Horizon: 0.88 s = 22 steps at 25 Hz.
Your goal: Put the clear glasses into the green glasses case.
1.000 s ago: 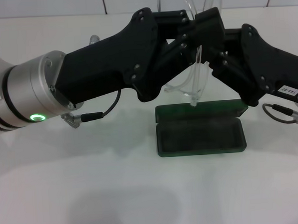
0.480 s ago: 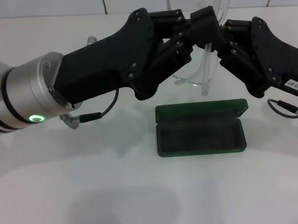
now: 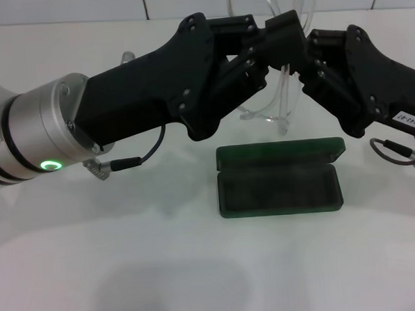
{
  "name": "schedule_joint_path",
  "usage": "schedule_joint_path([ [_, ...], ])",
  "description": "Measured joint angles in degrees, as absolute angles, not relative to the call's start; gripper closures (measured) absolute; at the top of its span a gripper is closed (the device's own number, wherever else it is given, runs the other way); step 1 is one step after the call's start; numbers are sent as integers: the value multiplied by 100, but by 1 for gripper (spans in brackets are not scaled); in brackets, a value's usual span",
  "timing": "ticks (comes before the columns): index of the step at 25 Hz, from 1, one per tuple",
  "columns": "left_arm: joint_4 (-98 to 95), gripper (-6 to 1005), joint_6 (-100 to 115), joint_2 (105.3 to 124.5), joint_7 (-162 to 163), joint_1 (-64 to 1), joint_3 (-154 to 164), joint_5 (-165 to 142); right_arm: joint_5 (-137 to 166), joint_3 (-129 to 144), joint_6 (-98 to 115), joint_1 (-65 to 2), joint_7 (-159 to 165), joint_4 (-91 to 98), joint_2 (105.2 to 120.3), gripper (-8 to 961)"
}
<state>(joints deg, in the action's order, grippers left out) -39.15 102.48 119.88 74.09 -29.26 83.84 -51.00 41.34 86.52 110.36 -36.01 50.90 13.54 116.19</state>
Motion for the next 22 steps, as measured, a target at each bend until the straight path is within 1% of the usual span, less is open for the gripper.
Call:
schedule_joint_path([
  [22,-3911,903,10256,11984,7400,-2874,8385,-5088,3851,9038,10783,-3406,5088,1705,11619,885],
])
